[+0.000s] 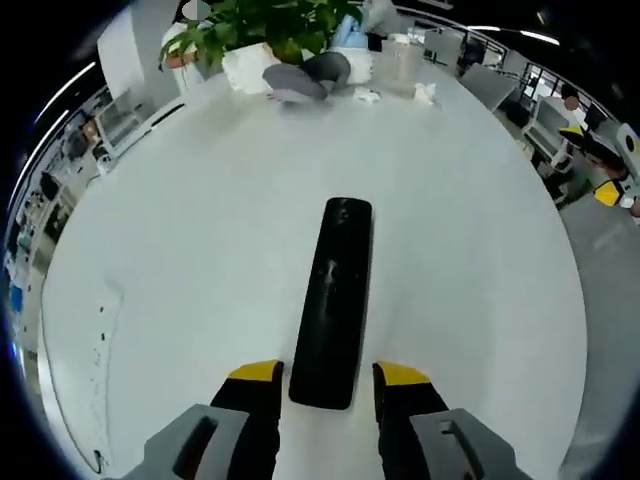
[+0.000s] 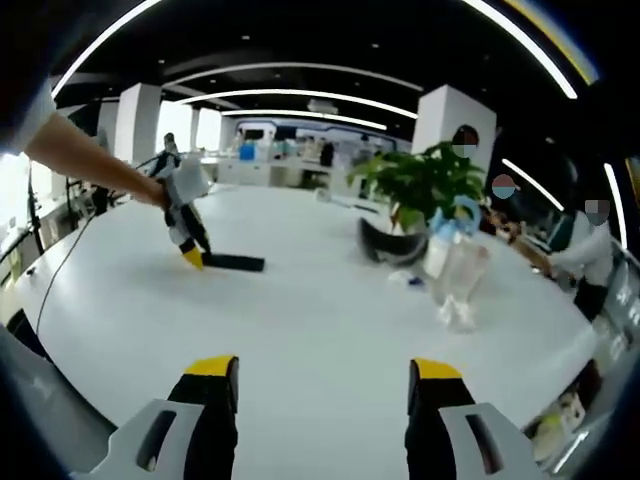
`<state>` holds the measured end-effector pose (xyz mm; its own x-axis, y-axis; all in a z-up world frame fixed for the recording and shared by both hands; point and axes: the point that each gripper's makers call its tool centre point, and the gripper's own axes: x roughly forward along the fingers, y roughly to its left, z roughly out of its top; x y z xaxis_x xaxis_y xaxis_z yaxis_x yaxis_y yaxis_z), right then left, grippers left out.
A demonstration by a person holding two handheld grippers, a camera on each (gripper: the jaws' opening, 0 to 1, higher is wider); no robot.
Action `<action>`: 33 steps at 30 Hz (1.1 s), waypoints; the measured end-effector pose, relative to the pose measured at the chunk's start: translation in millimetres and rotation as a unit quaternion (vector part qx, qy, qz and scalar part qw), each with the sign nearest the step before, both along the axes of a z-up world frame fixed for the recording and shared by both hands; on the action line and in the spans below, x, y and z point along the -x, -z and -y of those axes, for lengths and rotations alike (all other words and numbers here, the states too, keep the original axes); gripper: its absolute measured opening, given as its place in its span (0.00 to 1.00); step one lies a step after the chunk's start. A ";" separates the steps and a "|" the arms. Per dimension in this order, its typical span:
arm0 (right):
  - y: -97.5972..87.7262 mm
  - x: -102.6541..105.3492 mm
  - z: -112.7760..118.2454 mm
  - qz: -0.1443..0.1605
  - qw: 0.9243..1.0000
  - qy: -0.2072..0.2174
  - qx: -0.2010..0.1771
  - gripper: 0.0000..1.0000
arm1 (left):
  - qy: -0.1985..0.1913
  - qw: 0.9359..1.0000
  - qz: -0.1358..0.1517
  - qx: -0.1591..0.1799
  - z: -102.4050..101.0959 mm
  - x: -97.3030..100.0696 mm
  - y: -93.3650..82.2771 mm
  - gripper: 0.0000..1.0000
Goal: Press the specified remote control buttons in sequence, fully releasing each button before pressing the next.
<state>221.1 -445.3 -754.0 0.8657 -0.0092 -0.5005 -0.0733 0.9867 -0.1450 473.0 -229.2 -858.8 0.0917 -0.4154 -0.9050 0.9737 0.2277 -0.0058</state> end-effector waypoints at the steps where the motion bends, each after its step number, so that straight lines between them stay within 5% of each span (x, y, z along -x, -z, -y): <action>1: -0.3 -0.2 -0.3 0.001 1.000 0.000 0.000 0.67 | -0.003 1.000 -0.001 -0.001 -0.2 -1.2 -0.1 0.36; 8: -1.9 0.0 -0.1 0.005 1.000 0.001 -0.005 0.66 | 0.000 1.000 0.000 -0.007 -0.6 2.9 -1.1 0.25; 23: -4.9 -1.0 -1.0 0.012 1.000 -0.001 -0.008 0.66 | -0.010 1.000 0.010 -0.015 -2.2 2.5 2.4 0.23; 33: -7.3 -0.9 -2.8 0.019 1.000 -0.004 -0.016 0.63 | -0.020 0.999 0.008 -0.034 0.2 21.8 5.2 0.23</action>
<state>221.9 -442.5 -746.8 0.8838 0.0136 -0.4676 -0.0765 0.9903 -0.1158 451.3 -229.4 -864.0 0.1213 -0.3488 -0.9293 0.9635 0.2664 0.0258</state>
